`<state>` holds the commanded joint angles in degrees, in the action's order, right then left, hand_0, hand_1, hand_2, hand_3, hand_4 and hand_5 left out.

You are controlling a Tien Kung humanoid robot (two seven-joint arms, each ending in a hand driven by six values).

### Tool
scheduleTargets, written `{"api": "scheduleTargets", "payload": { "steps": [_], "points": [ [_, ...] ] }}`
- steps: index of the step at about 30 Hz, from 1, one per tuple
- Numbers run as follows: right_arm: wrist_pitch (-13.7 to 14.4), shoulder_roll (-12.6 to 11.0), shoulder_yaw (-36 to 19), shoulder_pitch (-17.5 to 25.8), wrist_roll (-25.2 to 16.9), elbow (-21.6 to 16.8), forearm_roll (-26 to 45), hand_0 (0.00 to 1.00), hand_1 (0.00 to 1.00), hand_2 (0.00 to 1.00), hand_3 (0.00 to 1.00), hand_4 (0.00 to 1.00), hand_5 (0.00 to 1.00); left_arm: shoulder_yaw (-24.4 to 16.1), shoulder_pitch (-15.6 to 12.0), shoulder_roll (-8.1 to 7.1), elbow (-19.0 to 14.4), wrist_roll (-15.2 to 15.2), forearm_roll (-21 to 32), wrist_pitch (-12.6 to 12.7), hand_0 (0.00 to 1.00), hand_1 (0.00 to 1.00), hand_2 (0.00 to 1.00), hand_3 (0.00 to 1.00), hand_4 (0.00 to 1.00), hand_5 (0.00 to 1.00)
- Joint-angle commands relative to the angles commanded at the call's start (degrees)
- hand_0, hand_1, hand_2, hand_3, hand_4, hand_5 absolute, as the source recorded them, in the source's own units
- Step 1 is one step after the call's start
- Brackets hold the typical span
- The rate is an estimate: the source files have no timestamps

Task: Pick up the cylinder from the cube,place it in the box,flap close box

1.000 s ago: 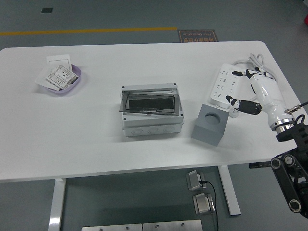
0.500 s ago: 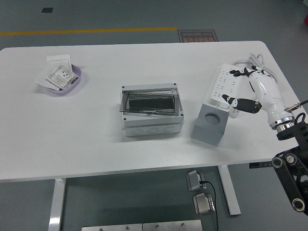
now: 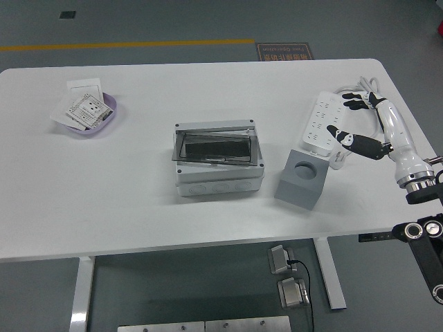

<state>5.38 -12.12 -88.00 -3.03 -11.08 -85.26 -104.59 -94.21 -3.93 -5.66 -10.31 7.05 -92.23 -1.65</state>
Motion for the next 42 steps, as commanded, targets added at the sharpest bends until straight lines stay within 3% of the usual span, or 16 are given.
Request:
{"api": "scheduleTargets", "payload": {
  "steps": [16,42],
  "points": [
    [-2.4,0.6,-0.1,0.9,-1.4,0.4,18.5,0.699,0.630,0.660,0.689,0.845,0.245,-1.1,0.2,-0.26,0.0,-0.3,-0.8,0.0,0.586,0.657,0.623,0.642,0.718,0.345],
    [-3.8,0.8,-0.6,1.2,-1.0,0.9,24.5,0.674,0.615,0.642,0.675,0.837,0.259,-1.5,0.3,-0.54,0.0,0.1,-1.2,-0.5,0.582,0.634,0.626,0.649,0.719,0.341]
  ]
}}
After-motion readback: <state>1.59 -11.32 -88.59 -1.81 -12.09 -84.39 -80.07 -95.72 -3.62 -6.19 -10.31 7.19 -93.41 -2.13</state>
